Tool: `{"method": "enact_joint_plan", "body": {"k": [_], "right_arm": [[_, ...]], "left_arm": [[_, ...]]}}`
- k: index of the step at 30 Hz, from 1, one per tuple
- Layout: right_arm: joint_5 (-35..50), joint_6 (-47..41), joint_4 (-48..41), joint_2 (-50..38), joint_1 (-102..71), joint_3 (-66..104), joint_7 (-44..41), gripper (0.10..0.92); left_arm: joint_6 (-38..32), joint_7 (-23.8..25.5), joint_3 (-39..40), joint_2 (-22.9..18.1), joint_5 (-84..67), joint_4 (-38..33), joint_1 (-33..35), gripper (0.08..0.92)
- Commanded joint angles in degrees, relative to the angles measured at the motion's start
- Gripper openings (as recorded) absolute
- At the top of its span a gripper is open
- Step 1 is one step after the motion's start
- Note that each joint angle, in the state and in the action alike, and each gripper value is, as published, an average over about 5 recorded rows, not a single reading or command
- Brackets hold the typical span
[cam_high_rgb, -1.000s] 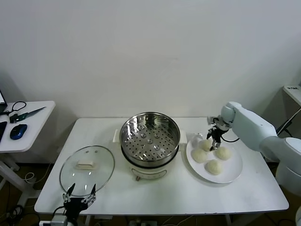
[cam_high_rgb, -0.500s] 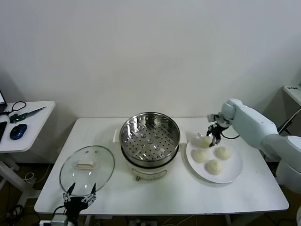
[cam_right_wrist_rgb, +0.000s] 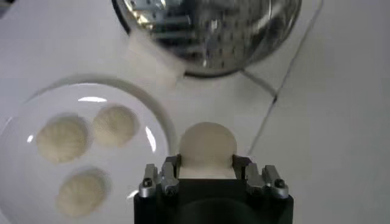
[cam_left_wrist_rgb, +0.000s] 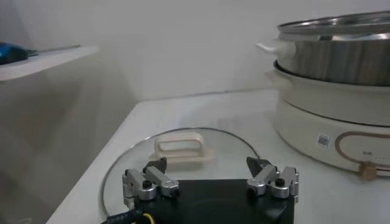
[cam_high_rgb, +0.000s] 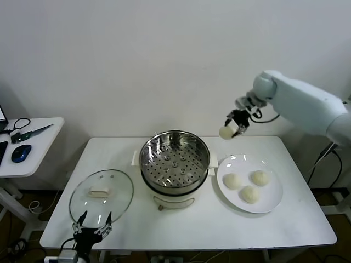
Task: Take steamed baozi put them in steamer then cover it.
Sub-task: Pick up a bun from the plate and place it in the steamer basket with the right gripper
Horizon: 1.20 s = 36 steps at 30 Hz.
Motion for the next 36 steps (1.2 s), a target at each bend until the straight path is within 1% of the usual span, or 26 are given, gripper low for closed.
{"method": "enact_joint_plan", "body": {"k": [1, 4, 6, 10, 13, 15, 20, 26, 30, 36], "right_arm": [[2.40, 10.23, 18.31, 3.09, 14.28, -8.70, 1.00, 0.585], [-2.62, 10.33, 21.41, 4.85, 10.68, -7.62, 2.89, 0.585], [-7.17, 10.67, 20.84, 6.24, 7.16, -6.36, 3.99, 0.585], [-17.48, 12.50, 15.45, 9.48, -0.17, -3.24, 6.75, 0.585], [-25.44, 14.68, 9.38, 12.17, -5.83, -0.04, 8.98, 0.585], [-29.30, 15.74, 5.33, 13.93, -8.73, 1.83, 10.30, 0.585], [-35.08, 17.30, -3.94, 17.60, -14.60, 6.29, 13.18, 0.585], [-40.24, 18.87, -12.02, 20.21, -19.01, 10.74, 15.41, 0.585], [-41.07, 19.28, -15.11, 20.91, -20.69, 12.25, 15.69, 0.585], [-41.01, 19.55, -16.78, 21.31, -22.10, 12.92, 16.22, 0.590]], "left_arm": [[0.07, -0.01, -0.04, 0.10, 0.04, -0.72, 0.12, 0.823], [-0.06, -0.06, -0.14, 0.11, 0.03, -1.04, 0.29, 0.823], [-0.11, -0.09, -0.17, 0.06, 0.02, -1.19, 0.36, 0.823], [-0.08, -0.13, -0.15, -0.14, 0.13, -1.68, 0.35, 0.823], [0.18, -0.16, -0.27, -0.60, 0.20, -2.26, 0.29, 0.823], [0.42, -0.17, -0.31, -1.00, 0.18, -2.59, 0.22, 0.823], [0.52, -0.20, -0.06, -1.42, 0.14, -2.80, 0.30, 0.823], [0.37, -0.24, -0.41, -1.35, -0.18, -2.72, 0.47, 0.823], [0.40, -0.24, -0.47, -1.30, -0.21, -2.51, 0.33, 0.823], [0.39, -0.23, -0.38, -1.19, -0.21, -2.16, 0.23, 0.823]]}}
